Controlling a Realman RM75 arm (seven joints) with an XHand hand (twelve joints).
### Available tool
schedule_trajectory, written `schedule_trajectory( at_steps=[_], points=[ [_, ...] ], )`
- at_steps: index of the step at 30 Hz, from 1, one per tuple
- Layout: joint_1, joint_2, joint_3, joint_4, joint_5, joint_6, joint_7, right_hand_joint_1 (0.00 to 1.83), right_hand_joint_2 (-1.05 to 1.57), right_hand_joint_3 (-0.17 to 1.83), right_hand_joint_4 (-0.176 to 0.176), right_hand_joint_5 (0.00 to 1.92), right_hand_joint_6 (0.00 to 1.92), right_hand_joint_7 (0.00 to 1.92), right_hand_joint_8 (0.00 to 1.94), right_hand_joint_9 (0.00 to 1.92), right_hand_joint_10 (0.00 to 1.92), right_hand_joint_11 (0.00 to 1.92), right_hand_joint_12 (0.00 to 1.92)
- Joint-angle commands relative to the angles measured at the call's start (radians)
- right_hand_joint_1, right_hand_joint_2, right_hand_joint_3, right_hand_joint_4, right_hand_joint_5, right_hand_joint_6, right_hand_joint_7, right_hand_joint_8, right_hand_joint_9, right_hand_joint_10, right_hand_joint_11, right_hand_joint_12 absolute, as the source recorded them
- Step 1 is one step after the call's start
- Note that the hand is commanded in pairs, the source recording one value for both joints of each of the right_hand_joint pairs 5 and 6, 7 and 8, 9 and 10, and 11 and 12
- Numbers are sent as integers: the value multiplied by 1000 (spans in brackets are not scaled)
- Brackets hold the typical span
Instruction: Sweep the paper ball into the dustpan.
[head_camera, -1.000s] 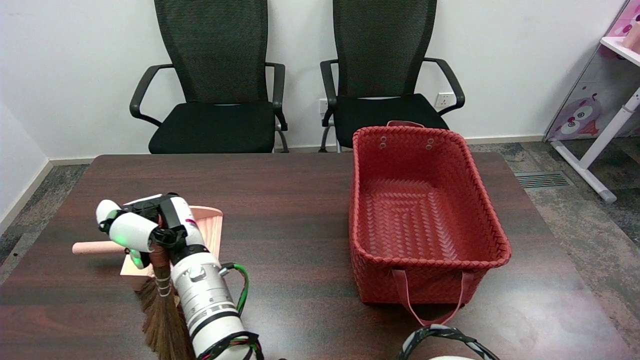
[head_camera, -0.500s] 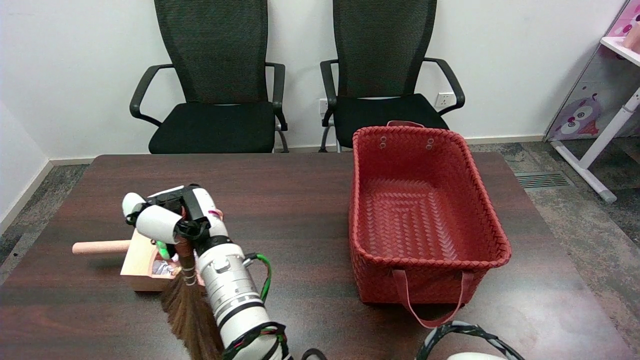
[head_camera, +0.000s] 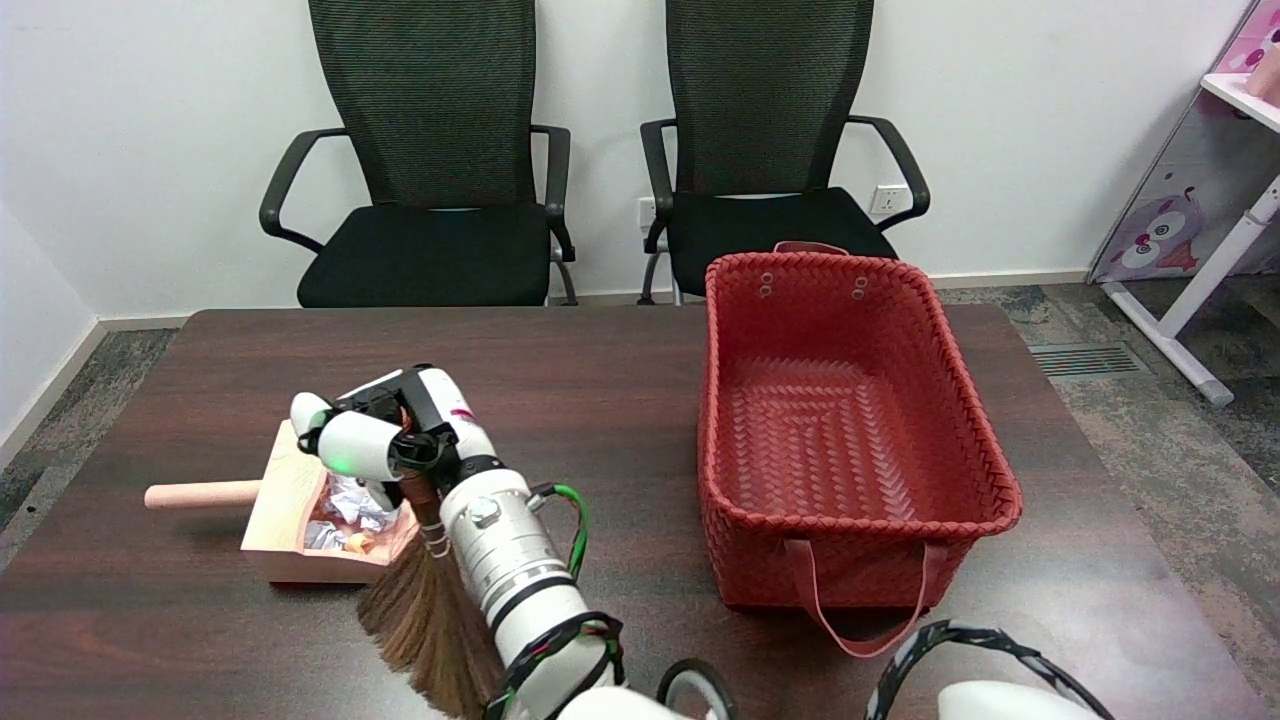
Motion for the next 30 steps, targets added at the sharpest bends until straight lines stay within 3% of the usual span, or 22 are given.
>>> schedule_trajectory(
  at_steps=[1, 30],
  points=[
    [43, 154, 9, -148, 175, -88, -220, 1092, 1571, 661, 60, 1920, 1920, 1920, 1920, 1920, 1920, 1920, 1920],
    [165, 249, 31, -188, 219, -142, -220, 1092, 1571, 645, 59, 1920, 1920, 1920, 1920, 1920, 1920, 1920, 1920]
  ],
)
